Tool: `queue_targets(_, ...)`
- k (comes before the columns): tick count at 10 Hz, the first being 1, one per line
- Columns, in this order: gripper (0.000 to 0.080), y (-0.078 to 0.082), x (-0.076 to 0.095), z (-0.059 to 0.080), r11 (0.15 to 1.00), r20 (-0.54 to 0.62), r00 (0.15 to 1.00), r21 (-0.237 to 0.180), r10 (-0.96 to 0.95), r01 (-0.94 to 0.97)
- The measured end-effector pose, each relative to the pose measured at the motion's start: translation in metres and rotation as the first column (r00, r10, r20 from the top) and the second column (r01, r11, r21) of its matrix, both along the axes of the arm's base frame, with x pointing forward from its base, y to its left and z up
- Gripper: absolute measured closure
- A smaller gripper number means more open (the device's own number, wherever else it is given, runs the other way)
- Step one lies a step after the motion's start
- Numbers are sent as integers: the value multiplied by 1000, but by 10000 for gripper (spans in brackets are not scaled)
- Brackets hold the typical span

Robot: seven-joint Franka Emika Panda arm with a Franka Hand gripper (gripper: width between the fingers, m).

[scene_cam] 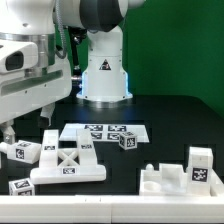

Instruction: Assemble chair

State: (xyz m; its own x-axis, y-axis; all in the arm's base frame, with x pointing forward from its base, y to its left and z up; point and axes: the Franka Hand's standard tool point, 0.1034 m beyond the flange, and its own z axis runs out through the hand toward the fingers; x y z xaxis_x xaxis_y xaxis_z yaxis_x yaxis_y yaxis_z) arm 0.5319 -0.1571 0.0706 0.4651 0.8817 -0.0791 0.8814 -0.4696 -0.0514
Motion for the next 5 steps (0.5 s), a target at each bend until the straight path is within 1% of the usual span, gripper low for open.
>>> queue_targets(1, 151, -7, -21, -9, 1000, -29, 999, 13, 24, -23)
queue_targets(2, 151, -15, -30, -12, 998, -21, 998, 16, 58, -58)
queue_targets(5, 151, -16, -29, -13, 1000, -22, 999, 11, 30, -30)
